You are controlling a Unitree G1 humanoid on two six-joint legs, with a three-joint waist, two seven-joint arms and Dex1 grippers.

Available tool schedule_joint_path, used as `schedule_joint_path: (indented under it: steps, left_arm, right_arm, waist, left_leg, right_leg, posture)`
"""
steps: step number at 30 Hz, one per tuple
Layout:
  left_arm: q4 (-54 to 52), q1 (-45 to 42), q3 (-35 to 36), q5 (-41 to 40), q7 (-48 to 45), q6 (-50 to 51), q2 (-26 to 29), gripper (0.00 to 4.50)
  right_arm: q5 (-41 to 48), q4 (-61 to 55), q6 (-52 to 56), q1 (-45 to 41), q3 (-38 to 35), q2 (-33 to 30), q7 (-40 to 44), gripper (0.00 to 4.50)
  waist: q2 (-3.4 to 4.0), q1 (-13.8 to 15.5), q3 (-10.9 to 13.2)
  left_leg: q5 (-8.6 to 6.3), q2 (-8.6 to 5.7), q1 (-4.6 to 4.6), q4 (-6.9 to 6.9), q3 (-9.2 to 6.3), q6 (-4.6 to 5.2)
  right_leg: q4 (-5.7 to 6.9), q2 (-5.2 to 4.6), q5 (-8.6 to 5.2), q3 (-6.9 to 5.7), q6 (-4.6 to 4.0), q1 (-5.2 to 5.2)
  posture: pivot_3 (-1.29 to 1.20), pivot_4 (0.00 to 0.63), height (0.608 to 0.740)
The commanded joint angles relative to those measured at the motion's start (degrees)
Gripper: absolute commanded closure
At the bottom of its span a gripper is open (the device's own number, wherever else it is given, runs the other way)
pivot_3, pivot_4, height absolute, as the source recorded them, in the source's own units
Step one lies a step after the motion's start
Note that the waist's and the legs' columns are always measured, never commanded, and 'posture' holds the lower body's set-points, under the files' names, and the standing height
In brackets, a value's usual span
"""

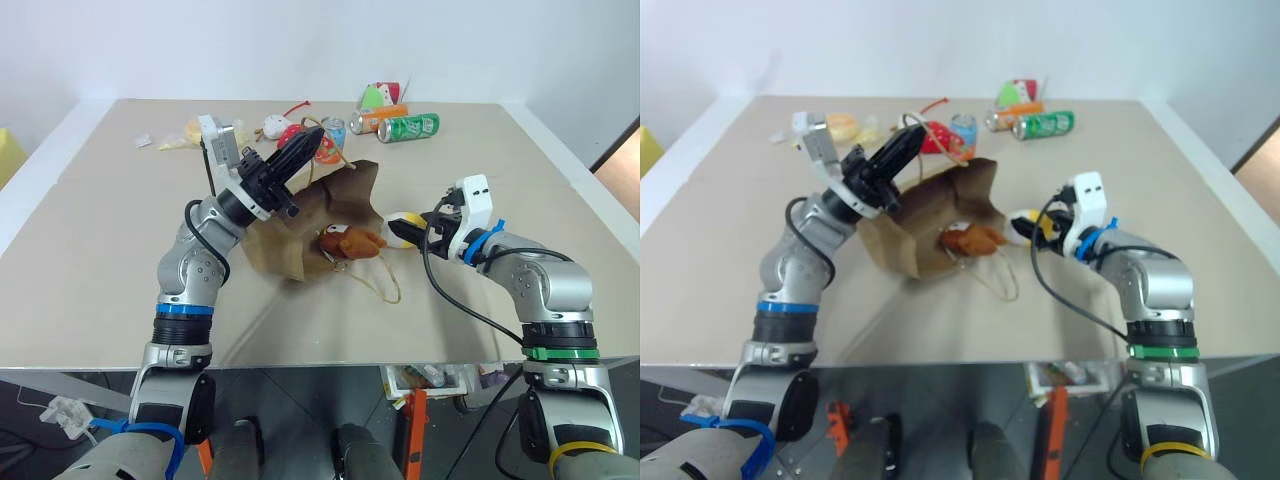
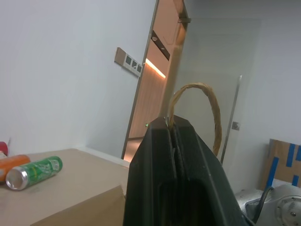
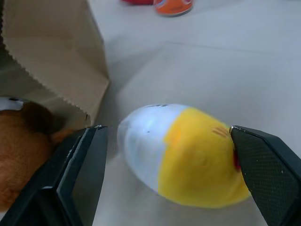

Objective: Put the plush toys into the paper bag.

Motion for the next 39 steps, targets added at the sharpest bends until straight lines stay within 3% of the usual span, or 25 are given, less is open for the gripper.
schedule_joint_path:
  steps: [1, 5, 8, 14, 16, 21, 26, 30, 39]
  left_arm:
    - [-2.01, -1.29, 0.72, -0.92, 0.57, -0.17, -0.07, 4.5]
    - [-2.39, -1.17, 0.7, -0.97, 0.94, -0.24, -0.04, 4.5]
    - [-2.77, -1.06, 0.63, -0.99, 1.31, -0.25, -0.06, 4.5]
    - [-3.48, -0.6, 0.52, -1.08, 1.89, -0.07, 0.02, 4.5]
    - [-3.7, -0.35, 0.5, -1.1, 2.06, 0.02, 0.08, 4.5]
    - [-3.43, -0.48, 0.28, -1.03, 1.9, 0.06, -0.14, 4.5]
    - [-2.98, -0.72, 0.16, -1.02, 1.66, 0.06, -0.37, 4.5]
    - [-2.62, -0.82, 0.05, -0.95, 1.43, 0.0, -0.58, 4.5]
    - [-2.58, -0.82, -0.17, -0.78, 1.24, -0.03, -0.76, 4.5]
  right_arm:
    - [-3.83, 1.18, -2.49, -1.26, 2.73, -1.13, 0.24, 0.03]
    - [-11.11, 3.62, -5.76, -1.19, 9.15, -1.8, -0.66, 0.03]
    - [-14.37, 5.62, -8.44, -1.32, 10.83, -0.93, -1.71, 0.73]
    - [-14.26, 5.69, -9.0, -1.26, 8.59, 0.28, -1.49, 3.59]
    - [-13.71, 5.48, -8.9, -1.37, 7.04, -0.17, -1.26, 4.3]
    - [-6.15, 3.28, -6.57, -3.61, -3.62, -0.49, -1.22, 4.43]
    - [5.14, -10.22, -2.44, -0.16, -10.34, -5.49, 8.4, 4.43]
    - [8.05, -17.55, -1.15, 2.76, -8.54, -8.32, 11.92, 4.43]
    - [6.89, -22.01, -0.01, -1.74, 3.91, -1.14, 9.36, 4.43]
  waist:
    - [0.0, 0.0, 0.0]
    - [0.0, -0.03, 0.0]
    - [0.0, -0.06, 0.0]
    - [0.0, -0.08, 0.0]
    - [0.0, -0.06, 0.0]
    - [0.02, -0.02, 0.01]
    - [0.05, -0.01, 0.03]
    - [0.04, 0.0, 0.03]
    - [0.05, -0.13, 0.03]
  left_leg:
    - [0.0, 0.0, 0.0, 0.01, 0.0, 0.0]
    - [0.0, 0.01, 0.01, 0.0, 0.0, 0.0]
    - [0.0, 0.01, 0.01, 0.0, 0.0, 0.0]
    - [0.0, 0.02, 0.04, 0.0, -0.01, 0.0]
    - [0.0, 0.01, 0.04, 0.02, -0.01, 0.0]
    - [0.0, 0.0, 0.04, 0.03, 0.0, 0.0]
    - [0.0, 0.0, 0.0, -0.03, -0.01, 0.0]
    - [-0.04, 0.01, 0.03, -0.07, -0.06, -0.04]
    - [0.01, 0.0, 0.11, 0.04, -0.05, 0.0]
  right_leg:
    - [0.0, 0.0, 0.0, 0.0, -0.01, 0.0]
    - [0.0, 0.01, 0.01, 0.0, -0.02, -0.01]
    - [0.0, 0.02, 0.01, 0.0, -0.01, -0.01]
    - [0.0, 0.03, 0.02, 0.0, -0.02, 0.01]
    - [0.0, 0.02, 0.03, 0.0, -0.02, 0.03]
    - [0.0, 0.01, 0.03, 0.0, -0.01, 0.03]
    - [0.0, 0.01, -0.02, 0.0, 0.03, 0.0]
    - [0.0, 0.02, -0.1, -0.04, 0.04, 0.04]
    - [0.01, 0.06, 0.11, 0.06, -0.16, 0.02]
  posture:
    - [0.0, 0.15, 0.74]
    - [0.0, 0.15, 0.74]
    - [0.0, 0.15, 0.74]
    - [0.0, 0.15, 0.74]
    - [0.0, 0.15, 0.74]
    - [0.0, 0.15, 0.74]
    - [0.0, 0.15, 0.74]
    - [0.0, 0.15, 0.74]
    - [0.0, 0.15, 0.74]
